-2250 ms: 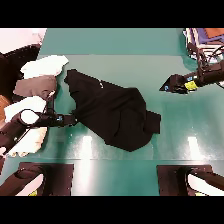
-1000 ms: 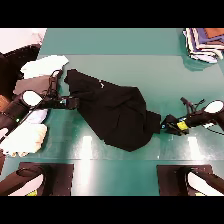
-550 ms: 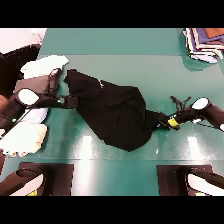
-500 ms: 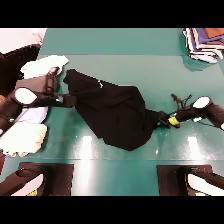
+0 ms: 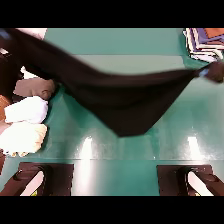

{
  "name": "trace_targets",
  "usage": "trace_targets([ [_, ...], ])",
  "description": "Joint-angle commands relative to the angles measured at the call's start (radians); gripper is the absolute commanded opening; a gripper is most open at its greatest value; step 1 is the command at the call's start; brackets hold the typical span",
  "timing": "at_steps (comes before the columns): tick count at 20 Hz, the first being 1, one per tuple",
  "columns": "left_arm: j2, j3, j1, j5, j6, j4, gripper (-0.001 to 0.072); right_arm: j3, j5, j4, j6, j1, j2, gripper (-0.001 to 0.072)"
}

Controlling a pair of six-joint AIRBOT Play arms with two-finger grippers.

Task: Fold the shirts.

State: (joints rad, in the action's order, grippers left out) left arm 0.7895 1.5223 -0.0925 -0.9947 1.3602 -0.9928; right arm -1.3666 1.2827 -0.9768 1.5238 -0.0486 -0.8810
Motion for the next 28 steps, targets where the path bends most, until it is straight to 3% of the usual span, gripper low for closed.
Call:
trace_targets([
  [1,-0.021,0.325,-0.017,0.003,0.001,0.002,0.0026,-0.259,-0.039,-0.012,0.0,-0.085,0.088,0.0012],
  [7,-0.021,0.614,-0.017,0.07,0.003,0.001,0.0025,-0.582,-0.005,-0.021,0.0,-0.291,0.101,0.0012],
  [13,0.004,0.375,-0.017,-0.058,0.157,-0.002,0.0025,-0.816,0.245,0.048,0.011,-0.527,-0.061,0.0011],
  [16,0.079,0.154,-0.017,-0.197,0.159,0.064,0.0025,-0.639,0.277,0.087,0.013,-0.448,-0.13,0.0011],
  [19,0.188,-0.061,-0.017,-0.207,0.129,0.148,0.0026,-0.416,0.335,-0.032,0.037,-0.265,-0.25,0.0011],
  [21,0.284,-0.164,-0.017,-0.186,0.111,0.149,0.0026,-0.304,0.37,-0.168,0.045,-0.143,-0.372,0.0011],
  [24,0.491,-0.195,-0.017,-0.103,0.072,0.151,0.0026,-0.245,0.302,-0.201,0.047,-0.051,-0.586,0.0011],
  [26,0.625,-0.179,-0.017,-0.006,0.058,0.167,0.0026,-0.294,0.203,-0.2,0.046,-0.025,-0.729,0.0011],
  [28,0.753,-0.122,-0.017,0.078,-0.024,0.234,0.0026,-0.407,0.111,-0.185,0.045,-0.01,-0.853,0.0011],
])
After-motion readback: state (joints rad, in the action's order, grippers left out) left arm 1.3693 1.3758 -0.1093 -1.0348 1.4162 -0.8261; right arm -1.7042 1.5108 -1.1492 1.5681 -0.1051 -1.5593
